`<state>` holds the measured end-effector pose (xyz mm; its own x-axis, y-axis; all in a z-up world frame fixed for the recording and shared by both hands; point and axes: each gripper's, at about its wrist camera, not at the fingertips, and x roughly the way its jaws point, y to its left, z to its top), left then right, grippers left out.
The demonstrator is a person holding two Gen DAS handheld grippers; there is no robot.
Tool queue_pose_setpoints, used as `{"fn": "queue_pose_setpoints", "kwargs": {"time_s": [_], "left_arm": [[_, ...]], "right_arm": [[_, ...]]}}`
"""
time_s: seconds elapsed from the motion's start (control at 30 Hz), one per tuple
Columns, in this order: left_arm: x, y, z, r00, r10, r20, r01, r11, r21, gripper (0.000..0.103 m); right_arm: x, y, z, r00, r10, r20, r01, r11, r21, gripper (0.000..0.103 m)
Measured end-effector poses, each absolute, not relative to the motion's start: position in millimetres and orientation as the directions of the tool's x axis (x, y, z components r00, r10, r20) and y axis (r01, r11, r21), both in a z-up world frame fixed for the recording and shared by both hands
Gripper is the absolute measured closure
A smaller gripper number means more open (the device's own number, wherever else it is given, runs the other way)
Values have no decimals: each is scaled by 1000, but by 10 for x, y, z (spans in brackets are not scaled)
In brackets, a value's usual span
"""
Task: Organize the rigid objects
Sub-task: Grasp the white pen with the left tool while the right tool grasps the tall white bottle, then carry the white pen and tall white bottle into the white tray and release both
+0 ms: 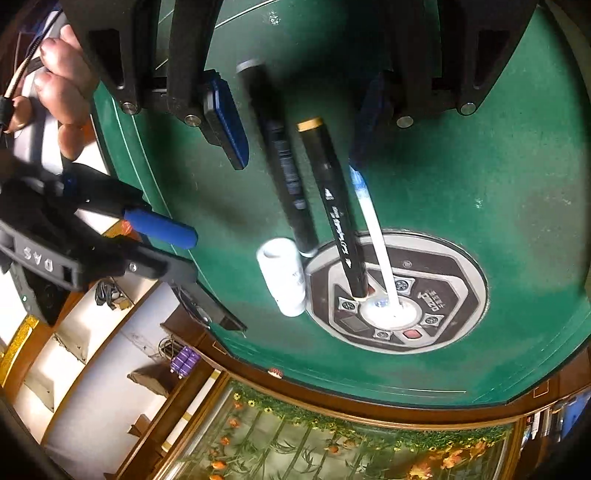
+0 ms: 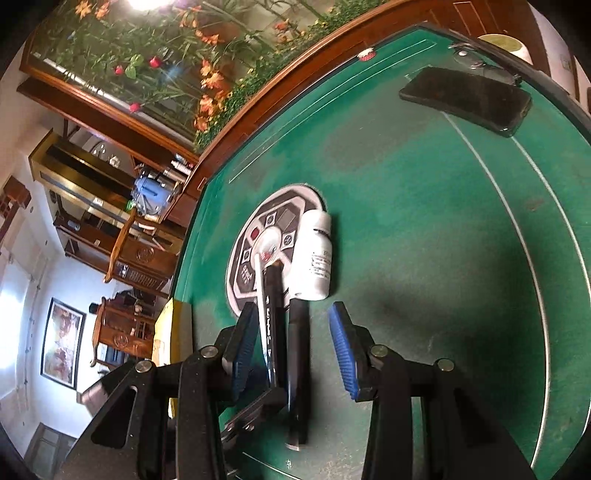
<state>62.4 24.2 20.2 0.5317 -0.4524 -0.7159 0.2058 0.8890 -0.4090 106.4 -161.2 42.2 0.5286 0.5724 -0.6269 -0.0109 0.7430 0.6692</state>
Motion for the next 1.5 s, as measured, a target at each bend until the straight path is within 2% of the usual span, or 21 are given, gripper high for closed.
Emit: {"fn": "queue_pose_setpoints", "kwargs": {"time_s": [0.2, 0.4, 0.53, 0.57, 0.63, 0.67, 0.7, 0.9, 1.0, 1.33, 1.5], "left_arm": [[827, 541, 321, 597, -374, -710, 84, 909, -409, 45], [1159, 535, 287, 604, -237, -761, 35, 962, -271, 61], [1409, 477, 166, 567, -237, -789, 28, 963, -269, 64], [1441, 459, 151, 573, -221, -789, 25, 967, -253, 66], [1460, 422, 141, 593, -160, -789, 14, 982, -188, 81], [1455, 430, 129, 598, -127, -791, -2, 987, -160, 94], [1451, 455, 118, 602, -130, -788, -3, 986, -166, 96], [1017, 654, 92, 620, -135, -773, -25, 981, -192, 96], [840, 636, 81, 638, -124, -760, -9, 986, -168, 96], [844, 720, 66, 644, -181, -743, -4, 971, -240, 96], [840, 722, 60, 644, -181, -743, -3, 971, -239, 96]], "right_arm": [[1049, -1605, 419, 526, 578, -624, -12, 739, 674, 65], [1041, -1582, 416, 523, 578, -626, -14, 741, 672, 65], [1027, -1588, 432, 533, 564, -630, -15, 751, 660, 65], [1024, -1587, 438, 536, 560, -632, -14, 754, 657, 65], [1027, -1583, 450, 544, 543, -640, -16, 769, 640, 65], [1026, -1584, 453, 545, 539, -642, -15, 772, 636, 65], [1025, -1584, 452, 546, 534, -645, -14, 776, 630, 65], [1063, -1534, 487, 572, 473, -670, -22, 825, 565, 65], [1200, -1365, 527, 575, 408, -709, -63, 887, 458, 65], [1658, -1006, 403, 542, 339, -769, -125, 938, 324, 63], [1711, -885, 202, 510, 304, -804, -130, 952, 278, 69]]}}
